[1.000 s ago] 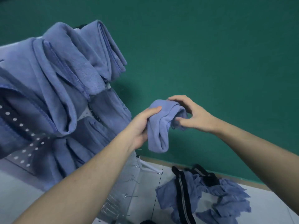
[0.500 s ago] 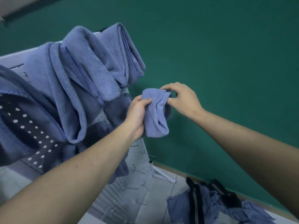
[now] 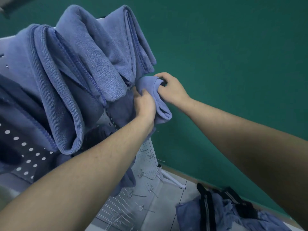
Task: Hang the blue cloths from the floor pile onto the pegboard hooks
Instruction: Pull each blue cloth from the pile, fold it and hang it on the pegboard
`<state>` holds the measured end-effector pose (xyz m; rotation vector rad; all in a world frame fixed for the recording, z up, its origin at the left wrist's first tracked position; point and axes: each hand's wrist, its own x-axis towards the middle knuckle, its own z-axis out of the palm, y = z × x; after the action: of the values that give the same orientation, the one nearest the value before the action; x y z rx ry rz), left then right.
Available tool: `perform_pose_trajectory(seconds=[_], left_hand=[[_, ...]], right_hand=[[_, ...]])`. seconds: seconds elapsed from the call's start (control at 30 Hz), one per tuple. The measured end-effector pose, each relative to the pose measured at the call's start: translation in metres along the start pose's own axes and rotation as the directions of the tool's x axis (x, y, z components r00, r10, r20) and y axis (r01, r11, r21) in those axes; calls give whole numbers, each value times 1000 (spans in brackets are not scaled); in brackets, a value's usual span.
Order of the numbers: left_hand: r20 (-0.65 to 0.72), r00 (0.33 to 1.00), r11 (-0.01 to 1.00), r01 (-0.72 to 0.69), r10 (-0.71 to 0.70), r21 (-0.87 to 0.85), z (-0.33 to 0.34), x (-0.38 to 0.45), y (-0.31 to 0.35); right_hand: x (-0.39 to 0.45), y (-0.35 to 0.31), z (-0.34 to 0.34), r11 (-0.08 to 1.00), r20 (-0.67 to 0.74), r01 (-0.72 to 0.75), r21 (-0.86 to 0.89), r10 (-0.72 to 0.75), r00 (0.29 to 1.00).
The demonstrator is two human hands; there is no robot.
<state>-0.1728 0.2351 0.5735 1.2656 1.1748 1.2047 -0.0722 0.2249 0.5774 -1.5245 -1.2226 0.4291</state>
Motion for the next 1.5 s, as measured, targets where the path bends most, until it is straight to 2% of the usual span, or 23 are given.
perform_pose_trajectory(seconds=[0.07,0.17,0.27,0.33,0.43,0.53,0.57,0.67,0.83,0.9,1.0,1.13,1.27,1.33,1.5], left_hand=[[-14,1000,998,10,-9,56,-1,2,-3],[-32,999,996,44,-42,75,-3,-1,-9],[-62,997,995,-58,53,-76,-1,-11,-12],[-84,994,992,-72,63,-107,-2,-13,-17],[-47,993,994,-106,107,11,-5,-13,-31],[-14,981,976,-190,192,104,-8,-17,-42],[14,977,968,-211,212,138,-8,-17,-46],[135,956,880,-292,259,376,-17,-25,-59],[275,954,862,-238,120,448,-27,-41,-82],[283,955,852,-223,92,474,-27,-48,-88],[305,951,866,-114,-47,487,-29,-65,-91],[426,891,811,-127,-160,571,-38,-85,-96],[593,740,733,-203,-319,649,-45,-108,-104],[631,680,733,-201,-373,650,-44,-120,-115],[667,589,708,-215,-456,673,-25,-153,-163]], right_hand=[[1,0,6,1000,29,-6,0,6,1000],[2,5,13,995,118,-36,-90,46,992],[0,5,18,995,193,-53,-79,68,979],[-1,9,17,997,206,-65,-49,73,976],[-4,16,13,994,214,-107,-2,105,971],[-1,23,16,997,215,-78,24,71,974],[0,23,18,999,198,-50,4,49,979],[1,24,25,995,145,-6,-95,20,989],[-8,34,29,980,215,-97,-174,134,967],[-20,38,22,967,228,-148,-208,195,954],[-42,44,4,956,190,-215,-202,254,948],[-74,48,-19,955,91,-273,-114,283,955],[-117,53,-54,929,92,-353,-110,363,927],[-141,59,-74,913,79,-379,-149,393,916],[-215,88,-116,859,-19,-481,-173,486,874]])
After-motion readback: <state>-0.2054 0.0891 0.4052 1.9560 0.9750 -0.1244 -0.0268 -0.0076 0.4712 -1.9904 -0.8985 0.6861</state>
